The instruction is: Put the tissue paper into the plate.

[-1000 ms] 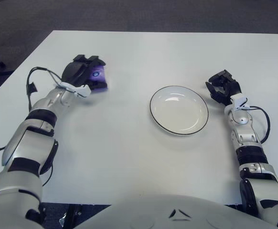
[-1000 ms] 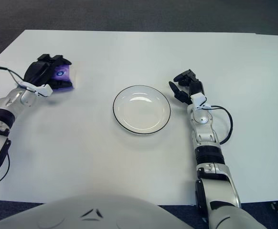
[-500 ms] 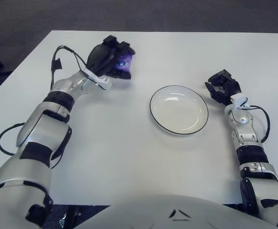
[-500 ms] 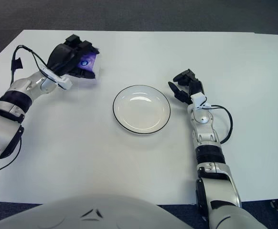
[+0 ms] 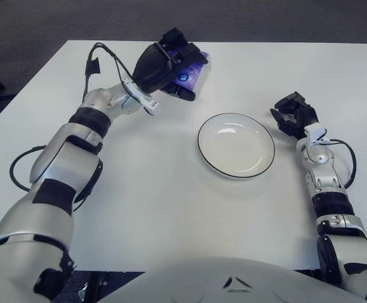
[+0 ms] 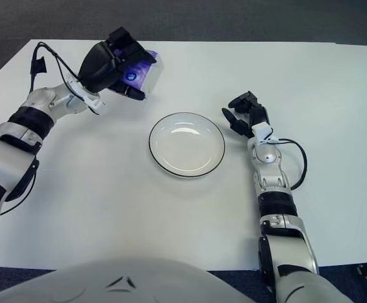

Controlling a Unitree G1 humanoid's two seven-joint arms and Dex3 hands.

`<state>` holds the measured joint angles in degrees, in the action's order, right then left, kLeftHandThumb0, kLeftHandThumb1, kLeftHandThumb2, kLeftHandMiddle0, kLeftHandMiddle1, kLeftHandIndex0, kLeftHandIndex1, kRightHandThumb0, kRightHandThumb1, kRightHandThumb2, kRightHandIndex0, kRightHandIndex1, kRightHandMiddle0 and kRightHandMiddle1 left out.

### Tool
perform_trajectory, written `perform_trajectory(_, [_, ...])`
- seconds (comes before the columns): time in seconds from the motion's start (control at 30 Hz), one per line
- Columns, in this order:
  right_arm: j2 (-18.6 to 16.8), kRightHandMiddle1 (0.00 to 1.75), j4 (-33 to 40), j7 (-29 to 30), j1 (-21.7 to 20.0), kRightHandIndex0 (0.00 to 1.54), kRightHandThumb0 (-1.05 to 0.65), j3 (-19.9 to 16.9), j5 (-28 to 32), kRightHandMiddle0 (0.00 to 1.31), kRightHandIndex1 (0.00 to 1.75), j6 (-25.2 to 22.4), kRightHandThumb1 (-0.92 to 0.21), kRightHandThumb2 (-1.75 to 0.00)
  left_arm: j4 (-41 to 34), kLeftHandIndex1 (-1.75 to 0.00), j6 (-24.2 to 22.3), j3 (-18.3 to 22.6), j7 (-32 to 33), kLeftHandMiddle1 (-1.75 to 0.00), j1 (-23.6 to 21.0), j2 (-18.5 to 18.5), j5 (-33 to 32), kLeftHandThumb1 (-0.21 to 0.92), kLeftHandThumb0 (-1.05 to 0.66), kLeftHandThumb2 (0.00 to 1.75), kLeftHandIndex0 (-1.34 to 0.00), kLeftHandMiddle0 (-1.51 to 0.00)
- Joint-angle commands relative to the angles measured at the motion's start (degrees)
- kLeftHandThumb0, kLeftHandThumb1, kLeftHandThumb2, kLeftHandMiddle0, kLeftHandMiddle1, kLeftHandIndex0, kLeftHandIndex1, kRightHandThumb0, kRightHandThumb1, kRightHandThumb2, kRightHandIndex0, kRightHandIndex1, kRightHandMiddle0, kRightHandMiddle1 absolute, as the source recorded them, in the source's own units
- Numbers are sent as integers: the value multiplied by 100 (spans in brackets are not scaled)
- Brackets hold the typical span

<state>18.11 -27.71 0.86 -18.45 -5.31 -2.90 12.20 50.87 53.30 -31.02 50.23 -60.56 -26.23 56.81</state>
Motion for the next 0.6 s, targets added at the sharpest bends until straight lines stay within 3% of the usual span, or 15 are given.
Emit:
perform_trajectory(0.0, [-211,157,-577,-162,657,72,-36,155,-51,38,150,-143,-92,-36,-285,-131,23,-76,393,-133,-211,80,216,92,0,19,-51,-52])
perform_trajectory(0.27, [-207,157,-583,-168,646,70,-36,156,-56,38,152,-136,-92,-35,-954,-127,-44,-108,390,-129,4,246,306,92,0,16,-56,-56])
perform_trajectory(0.43, [-208,157,-575,-170,639,70,-36,159,-58,38,152,-141,-92,-35,-1236,-125,154,-139,193,-127,163,403,149,91,0,15,-58,-58])
perform_trajectory(0.57, [-202,157,-568,-178,636,70,-36,162,-60,38,152,-145,-92,-35,-1296,-107,242,-181,176,-137,203,580,162,90,-1,15,-61,-63])
